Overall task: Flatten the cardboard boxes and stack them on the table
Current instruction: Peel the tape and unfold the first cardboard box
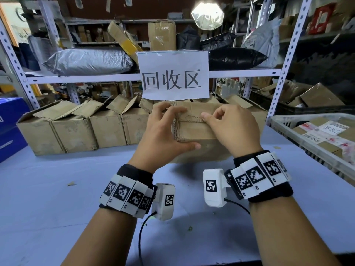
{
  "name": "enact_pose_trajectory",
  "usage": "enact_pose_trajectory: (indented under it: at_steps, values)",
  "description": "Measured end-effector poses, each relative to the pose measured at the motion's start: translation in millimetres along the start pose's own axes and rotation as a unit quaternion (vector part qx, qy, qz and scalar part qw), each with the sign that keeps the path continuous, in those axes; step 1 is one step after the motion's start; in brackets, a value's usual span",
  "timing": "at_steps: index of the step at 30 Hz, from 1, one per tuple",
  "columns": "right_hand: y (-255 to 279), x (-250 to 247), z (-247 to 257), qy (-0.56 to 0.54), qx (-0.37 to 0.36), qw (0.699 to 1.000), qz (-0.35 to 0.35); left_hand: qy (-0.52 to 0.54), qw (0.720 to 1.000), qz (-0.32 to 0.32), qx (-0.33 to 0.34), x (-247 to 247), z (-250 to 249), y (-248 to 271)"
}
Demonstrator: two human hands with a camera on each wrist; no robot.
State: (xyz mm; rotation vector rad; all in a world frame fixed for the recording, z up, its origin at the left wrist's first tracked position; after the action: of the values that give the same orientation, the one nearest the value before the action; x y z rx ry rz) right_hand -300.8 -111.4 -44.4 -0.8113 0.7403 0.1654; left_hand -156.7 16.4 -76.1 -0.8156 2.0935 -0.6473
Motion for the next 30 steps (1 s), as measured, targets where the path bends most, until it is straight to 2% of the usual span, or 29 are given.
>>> enact_pose_trajectory:
  at_steps: [8,16,25,30]
  values:
    - [-5.7,-2.5,-4.2,-0.032,-0.039,0.998,0.024,0.005,1.0,-0.001,-0.008,0.5,2.0,-3.4]
    - [-5.1,-2.0,-14.1,-0.077,-0.013,0.996,0.031,0.006,1.0,0.0,-0.008,2.6,1.8,-4.4]
    - [-1.2,-0.5,-12.7,0.002,-0.011,1.0,0.017,0.001,1.0,0.012,-0.012,-2.4,3.5,-3.8]
    - [-4.2,1.4,-7.3,0.021,-0.026,0.997,0.067,-0.02,0.999,0.034,-0.027,-8.1,8.5,-3.5]
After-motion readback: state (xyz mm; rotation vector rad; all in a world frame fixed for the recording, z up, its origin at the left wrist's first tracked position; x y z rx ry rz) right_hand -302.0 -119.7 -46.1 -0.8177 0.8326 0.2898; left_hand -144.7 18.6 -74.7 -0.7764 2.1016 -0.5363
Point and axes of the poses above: each hand's wrist, its own y-axis away from the middle knuckle, its own x-axis out of the palm, z = x × y, the point moved 5 cm from there along -y, towards the middle knuckle, and after that the axes turned 5 degrees about y, right-handed, at the moved point
